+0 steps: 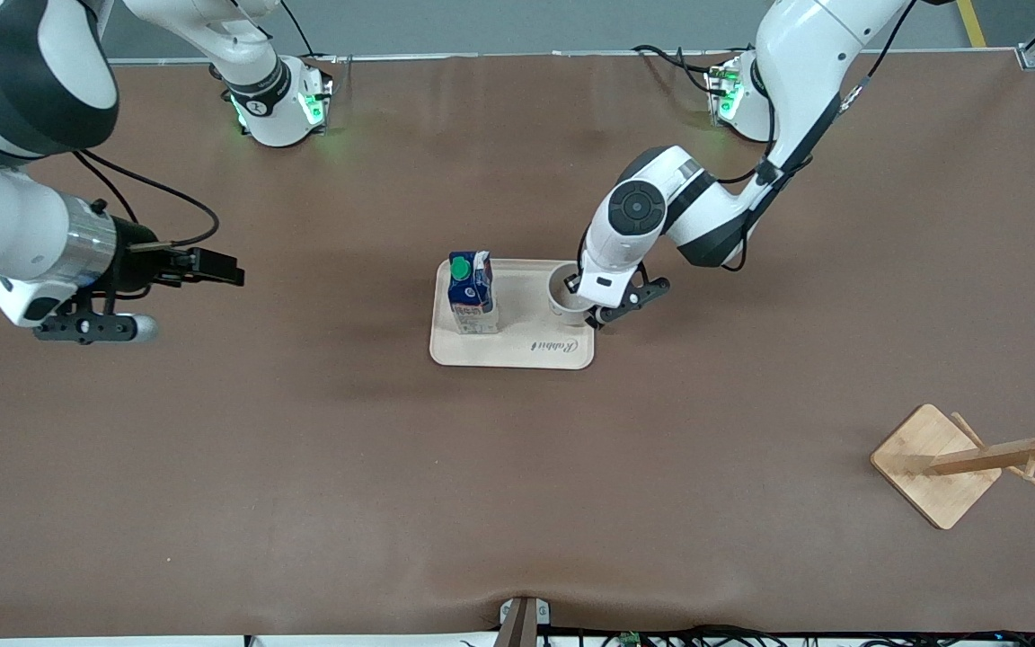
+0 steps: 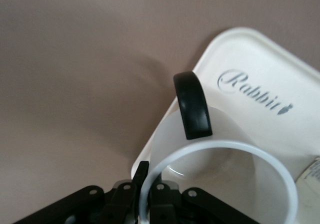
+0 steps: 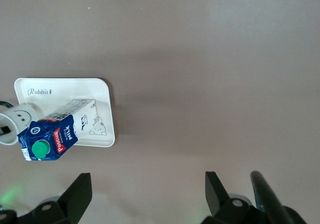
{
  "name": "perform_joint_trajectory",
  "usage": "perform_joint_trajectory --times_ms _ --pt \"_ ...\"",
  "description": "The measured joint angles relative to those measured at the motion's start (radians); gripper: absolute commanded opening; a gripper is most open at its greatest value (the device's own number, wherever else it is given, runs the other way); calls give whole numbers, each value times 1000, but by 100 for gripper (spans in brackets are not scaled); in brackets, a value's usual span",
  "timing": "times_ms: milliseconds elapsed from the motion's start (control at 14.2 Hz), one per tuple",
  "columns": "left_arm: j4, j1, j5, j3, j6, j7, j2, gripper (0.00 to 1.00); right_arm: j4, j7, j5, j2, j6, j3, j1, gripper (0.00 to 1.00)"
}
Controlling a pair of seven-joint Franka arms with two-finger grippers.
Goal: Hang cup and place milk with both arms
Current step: 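Lift the mug with the left gripper while the right gripper reaches the carton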
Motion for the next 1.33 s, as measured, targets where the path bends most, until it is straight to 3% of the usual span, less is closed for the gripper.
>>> perform_joint_trajectory --times_ms 281,772,1333 --pt "97 9 4 0 -151 10 -51 0 -19 33 5 40 62 4 140 100" --pt "175 104 5 1 -318 189 -166 0 -63 357 5 129 300 7 416 100" --pt "324 219 4 2 -513 406 -179 0 -64 393 3 220 350 5 508 100"
